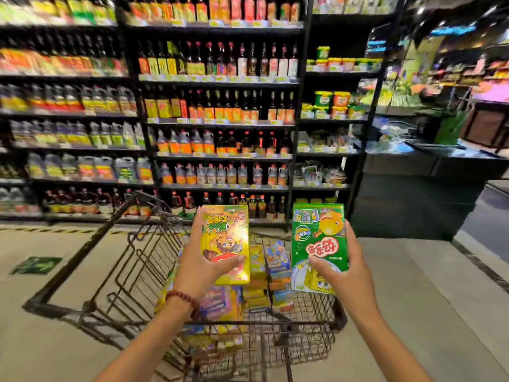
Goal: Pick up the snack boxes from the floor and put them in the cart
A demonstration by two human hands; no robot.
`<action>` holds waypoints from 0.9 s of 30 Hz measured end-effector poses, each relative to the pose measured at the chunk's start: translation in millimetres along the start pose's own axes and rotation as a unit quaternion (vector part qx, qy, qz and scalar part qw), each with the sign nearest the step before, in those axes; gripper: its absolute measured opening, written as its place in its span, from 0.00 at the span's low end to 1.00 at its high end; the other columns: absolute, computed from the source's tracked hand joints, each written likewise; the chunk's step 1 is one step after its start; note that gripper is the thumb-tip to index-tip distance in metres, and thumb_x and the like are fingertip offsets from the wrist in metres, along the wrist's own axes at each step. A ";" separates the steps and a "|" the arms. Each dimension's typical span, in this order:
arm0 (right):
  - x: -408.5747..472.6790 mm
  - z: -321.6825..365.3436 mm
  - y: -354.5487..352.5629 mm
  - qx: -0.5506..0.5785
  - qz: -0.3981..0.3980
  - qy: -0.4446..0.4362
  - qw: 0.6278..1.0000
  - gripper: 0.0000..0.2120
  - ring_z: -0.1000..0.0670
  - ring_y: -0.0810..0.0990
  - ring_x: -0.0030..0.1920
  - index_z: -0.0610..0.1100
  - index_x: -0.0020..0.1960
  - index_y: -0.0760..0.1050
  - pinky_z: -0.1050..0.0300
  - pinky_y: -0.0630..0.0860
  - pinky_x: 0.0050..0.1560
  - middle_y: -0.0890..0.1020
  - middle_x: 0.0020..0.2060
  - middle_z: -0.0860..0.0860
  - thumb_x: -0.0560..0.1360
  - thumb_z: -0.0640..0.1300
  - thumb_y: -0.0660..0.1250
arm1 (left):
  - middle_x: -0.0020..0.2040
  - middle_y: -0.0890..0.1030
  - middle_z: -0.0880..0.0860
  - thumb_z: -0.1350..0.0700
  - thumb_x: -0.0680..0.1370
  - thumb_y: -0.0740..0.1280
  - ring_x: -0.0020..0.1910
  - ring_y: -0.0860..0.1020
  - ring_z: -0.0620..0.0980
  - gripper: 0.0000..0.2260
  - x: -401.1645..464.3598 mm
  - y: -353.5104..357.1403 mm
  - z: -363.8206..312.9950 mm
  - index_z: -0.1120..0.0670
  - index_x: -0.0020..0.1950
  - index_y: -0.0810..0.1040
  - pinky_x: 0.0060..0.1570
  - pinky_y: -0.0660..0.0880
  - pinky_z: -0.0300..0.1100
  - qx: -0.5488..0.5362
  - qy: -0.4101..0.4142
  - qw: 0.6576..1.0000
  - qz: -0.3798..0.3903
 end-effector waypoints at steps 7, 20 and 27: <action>66.6 -48.5 46.7 -0.006 0.010 0.042 0.999 0.42 0.70 0.79 0.45 0.68 0.69 0.58 0.72 0.75 0.35 0.79 0.52 0.65 0.67 0.43 0.78 | 0.67 0.62 0.38 0.49 0.59 0.82 0.50 0.69 0.20 0.55 65.5 4.7 74.6 0.38 0.76 0.50 0.47 0.71 0.24 0.017 -0.058 0.998 -0.004; 143.0 -225.9 86.0 -0.031 0.085 0.168 0.982 0.43 0.65 0.81 0.45 0.69 0.68 0.58 0.64 0.79 0.40 0.78 0.51 0.67 0.66 0.44 0.78 | 0.72 0.55 0.37 0.37 0.56 0.79 0.73 0.58 0.43 0.53 96.1 128.5 227.5 0.30 0.70 0.46 0.70 0.63 0.48 0.063 -0.210 0.974 0.049; 112.1 -304.8 120.5 -0.022 0.145 0.254 0.956 0.44 0.70 0.78 0.48 0.62 0.72 0.57 0.71 0.76 0.38 0.77 0.54 0.64 0.67 0.40 0.77 | 0.71 0.57 0.36 0.44 0.58 0.79 0.69 0.67 0.46 0.54 66.4 170.0 303.0 0.34 0.72 0.47 0.65 0.69 0.42 0.088 -0.295 0.945 0.107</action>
Point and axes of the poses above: each hand's wrist, its own x-axis towards the middle knuckle, its own y-axis out of the palm, z = x × y, the point moved 10 cm from there along x, towards the middle knuckle
